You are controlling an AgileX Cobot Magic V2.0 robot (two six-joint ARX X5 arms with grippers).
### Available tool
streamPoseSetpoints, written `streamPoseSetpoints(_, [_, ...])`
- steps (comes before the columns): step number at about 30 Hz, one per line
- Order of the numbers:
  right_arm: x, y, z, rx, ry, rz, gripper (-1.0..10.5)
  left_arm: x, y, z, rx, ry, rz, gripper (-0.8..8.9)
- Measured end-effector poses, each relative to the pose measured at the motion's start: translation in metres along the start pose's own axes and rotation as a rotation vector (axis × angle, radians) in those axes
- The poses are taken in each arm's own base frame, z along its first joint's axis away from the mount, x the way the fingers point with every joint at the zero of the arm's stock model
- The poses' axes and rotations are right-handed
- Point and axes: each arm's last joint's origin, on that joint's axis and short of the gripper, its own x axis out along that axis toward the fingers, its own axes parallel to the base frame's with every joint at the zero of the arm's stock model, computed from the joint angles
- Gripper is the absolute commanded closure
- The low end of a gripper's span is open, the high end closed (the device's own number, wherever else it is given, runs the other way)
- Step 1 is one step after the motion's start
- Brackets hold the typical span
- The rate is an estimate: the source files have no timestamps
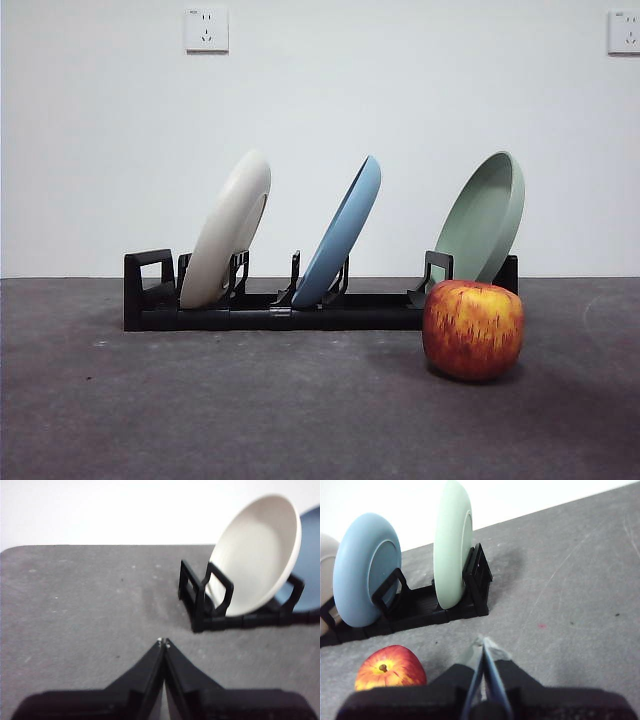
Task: Take the yellow plate from the plate rack,put the plate on the table,take the apple from the table,put the apple in the plate
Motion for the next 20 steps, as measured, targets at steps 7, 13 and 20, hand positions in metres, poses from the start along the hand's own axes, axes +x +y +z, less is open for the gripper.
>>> streamPoseSetpoints(7, [-0.006,0.008,0.028,0.03,-0.016,0.005,9.6,-0.002,-0.001,0.007,-0.161,0.0,-0.003,8.2])
streamPoseSetpoints(13, [-0.003,0.019,0.065,0.037,0.008,-0.002,9.6,-0.005,-0.004,0.04,-0.202,-0.01,-0.036,8.2])
streamPoseSetpoints(20, [0.017,0.031,0.108,0.043,0.096,-0.005,9.6,0.01,-0.008,0.082,-0.21,0.063,-0.074,8.2])
